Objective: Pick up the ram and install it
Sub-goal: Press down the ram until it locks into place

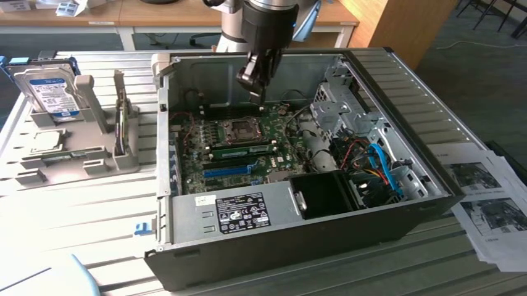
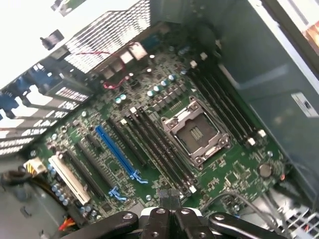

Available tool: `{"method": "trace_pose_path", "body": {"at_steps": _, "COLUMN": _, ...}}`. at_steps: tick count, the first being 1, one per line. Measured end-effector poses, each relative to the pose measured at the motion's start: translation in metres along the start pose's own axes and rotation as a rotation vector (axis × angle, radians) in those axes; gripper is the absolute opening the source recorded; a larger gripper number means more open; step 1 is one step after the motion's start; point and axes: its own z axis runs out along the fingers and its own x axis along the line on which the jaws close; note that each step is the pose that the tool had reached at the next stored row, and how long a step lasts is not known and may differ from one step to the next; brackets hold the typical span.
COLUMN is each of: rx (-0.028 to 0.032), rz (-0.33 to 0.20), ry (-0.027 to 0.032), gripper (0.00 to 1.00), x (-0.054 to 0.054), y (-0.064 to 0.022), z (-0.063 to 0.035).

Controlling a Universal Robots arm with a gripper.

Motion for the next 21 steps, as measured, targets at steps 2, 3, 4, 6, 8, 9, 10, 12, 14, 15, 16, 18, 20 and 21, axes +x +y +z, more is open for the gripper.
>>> {"method": "trace_pose_path", "body": {"at_steps": 2, "rx": 0.0006, "rz": 0.036, "ry": -0.0007, "gripper": 0.09, "x": 0.0000, "y": 0.0000, "z": 0.0001}}
{"method": "trace_pose_path", "body": {"at_steps": 3, "rx": 0.0010, "rz": 0.054, "ry": -0.0010, "gripper": 0.09, "x": 0.0000, "y": 0.0000, "z": 0.0002}}
{"method": "trace_pose_path", "body": {"at_steps": 4, "rx": 0.0013, "rz": 0.074, "ry": -0.0014, "gripper": 0.09, "x": 0.0000, "y": 0.0000, "z": 0.0002}}
{"method": "trace_pose_path", "body": {"at_steps": 6, "rx": 0.0019, "rz": 0.109, "ry": -0.0022, "gripper": 0.09, "x": 0.0000, "y": 0.0000, "z": 0.0004}}
{"method": "trace_pose_path", "body": {"at_steps": 8, "rx": 0.0026, "rz": 0.146, "ry": -0.0028, "gripper": 0.09, "x": 0.0000, "y": 0.0000, "z": 0.0005}}
{"method": "trace_pose_path", "body": {"at_steps": 9, "rx": 0.0029, "rz": 0.163, "ry": -0.0031, "gripper": 0.09, "x": 0.0000, "y": 0.0000, "z": 0.0005}}
{"method": "trace_pose_path", "body": {"at_steps": 10, "rx": 0.0032, "rz": 0.182, "ry": -0.0034, "gripper": 0.09, "x": 0.0000, "y": 0.0000, "z": 0.0006}}
{"method": "trace_pose_path", "body": {"at_steps": 12, "rx": 0.0039, "rz": 0.218, "ry": -0.0042, "gripper": 0.09, "x": 0.0000, "y": 0.0000, "z": 0.0007}}
{"method": "trace_pose_path", "body": {"at_steps": 14, "rx": 0.0045, "rz": 0.254, "ry": -0.0050, "gripper": 0.09, "x": 0.0000, "y": 0.0000, "z": 0.0009}}
{"method": "trace_pose_path", "body": {"at_steps": 15, "rx": 0.0049, "rz": 0.272, "ry": -0.0053, "gripper": 0.09, "x": 0.0000, "y": 0.0000, "z": 0.0009}}
{"method": "trace_pose_path", "body": {"at_steps": 16, "rx": 0.0052, "rz": 0.290, "ry": -0.0057, "gripper": 0.09, "x": 0.0000, "y": 0.0000, "z": 0.0010}}
{"method": "trace_pose_path", "body": {"at_steps": 18, "rx": 0.0059, "rz": 0.327, "ry": -0.0063, "gripper": 0.09, "x": 0.0000, "y": 0.0000, "z": 0.0011}}
{"method": "trace_pose_path", "body": {"at_steps": 20, "rx": 0.0065, "rz": 0.364, "ry": -0.0071, "gripper": 0.09, "x": 0.0000, "y": 0.0000, "z": 0.0013}}
{"method": "trace_pose_path", "body": {"at_steps": 21, "rx": 0.0069, "rz": 0.382, "ry": -0.0074, "gripper": 0.09, "x": 0.0000, "y": 0.0000, "z": 0.0014}}
